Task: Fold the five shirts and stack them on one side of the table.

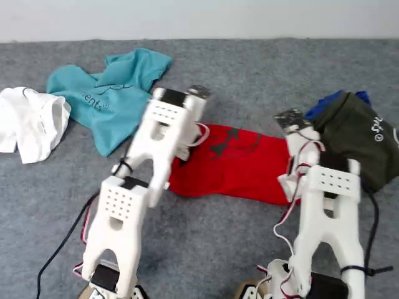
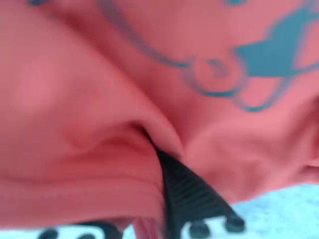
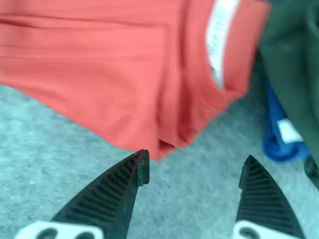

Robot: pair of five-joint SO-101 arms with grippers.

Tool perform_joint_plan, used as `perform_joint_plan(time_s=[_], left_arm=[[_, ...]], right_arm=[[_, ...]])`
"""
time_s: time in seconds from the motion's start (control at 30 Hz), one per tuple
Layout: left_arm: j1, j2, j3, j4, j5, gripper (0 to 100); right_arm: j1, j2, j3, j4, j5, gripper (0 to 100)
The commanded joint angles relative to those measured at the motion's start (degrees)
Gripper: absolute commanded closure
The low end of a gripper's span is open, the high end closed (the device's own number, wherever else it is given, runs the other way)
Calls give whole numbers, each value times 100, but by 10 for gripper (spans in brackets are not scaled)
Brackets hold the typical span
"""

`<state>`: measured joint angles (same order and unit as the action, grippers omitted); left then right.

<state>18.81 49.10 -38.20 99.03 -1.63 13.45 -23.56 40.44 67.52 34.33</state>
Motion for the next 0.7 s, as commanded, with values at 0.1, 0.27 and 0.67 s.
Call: perform_joint_plan(time_s=[0.1, 0.27, 0.67], left_arm=[[862, -360, -207, 158, 79, 983], [1116, -1301, -180, 158, 79, 982], [-211, -870, 611, 149, 44, 981]], right_arm=[[488, -268, -290, 57, -9, 711], [488, -259, -281, 57, -9, 711], [488, -268, -281, 75, -35, 711]])
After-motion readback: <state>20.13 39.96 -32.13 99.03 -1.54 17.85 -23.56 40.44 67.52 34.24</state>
